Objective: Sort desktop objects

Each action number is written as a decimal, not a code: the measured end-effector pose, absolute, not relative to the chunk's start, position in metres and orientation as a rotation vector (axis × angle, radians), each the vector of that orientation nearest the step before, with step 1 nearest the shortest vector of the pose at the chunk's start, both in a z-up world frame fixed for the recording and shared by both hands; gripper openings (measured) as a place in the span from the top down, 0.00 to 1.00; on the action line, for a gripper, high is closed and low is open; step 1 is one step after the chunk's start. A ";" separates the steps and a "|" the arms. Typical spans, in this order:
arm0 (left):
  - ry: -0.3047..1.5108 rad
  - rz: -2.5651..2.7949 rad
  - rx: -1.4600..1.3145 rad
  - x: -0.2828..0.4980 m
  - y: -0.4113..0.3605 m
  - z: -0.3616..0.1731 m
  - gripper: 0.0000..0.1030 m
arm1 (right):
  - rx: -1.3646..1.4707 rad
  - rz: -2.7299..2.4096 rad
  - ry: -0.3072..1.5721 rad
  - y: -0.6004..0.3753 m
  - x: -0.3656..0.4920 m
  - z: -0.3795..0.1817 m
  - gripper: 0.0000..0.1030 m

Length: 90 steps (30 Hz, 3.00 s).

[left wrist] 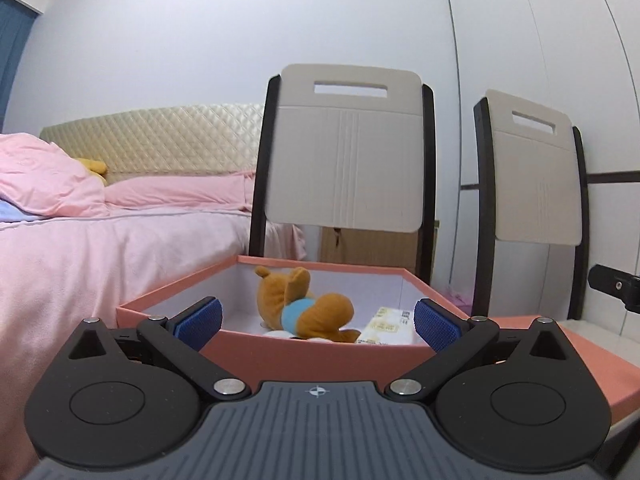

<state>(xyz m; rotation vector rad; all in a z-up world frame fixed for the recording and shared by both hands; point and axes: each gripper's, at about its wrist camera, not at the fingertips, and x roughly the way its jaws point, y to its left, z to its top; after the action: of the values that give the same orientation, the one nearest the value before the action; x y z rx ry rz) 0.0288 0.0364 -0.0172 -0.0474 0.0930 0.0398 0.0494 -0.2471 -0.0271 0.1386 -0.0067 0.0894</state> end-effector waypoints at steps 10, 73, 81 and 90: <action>0.158 0.015 0.020 0.035 0.027 -0.019 0.00 | 0.152 0.116 0.032 -0.251 0.041 -0.023 0.00; 0.469 -0.435 0.124 0.071 -0.090 -0.112 0.00 | 0.240 0.173 0.351 -0.396 0.083 -0.123 0.00; 0.512 -0.448 0.113 0.070 -0.085 -0.105 0.00 | 0.252 0.177 0.371 -0.390 0.070 -0.116 0.00; 0.544 -0.444 0.055 0.043 -0.079 -0.096 0.00 | 0.284 0.179 0.383 -0.391 0.027 -0.109 0.00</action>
<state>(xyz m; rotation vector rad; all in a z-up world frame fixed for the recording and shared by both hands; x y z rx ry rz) 0.0432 -0.0794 -0.0955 0.0555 0.5443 -0.4441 0.0275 -0.3914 -0.1088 0.2844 0.3829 0.1786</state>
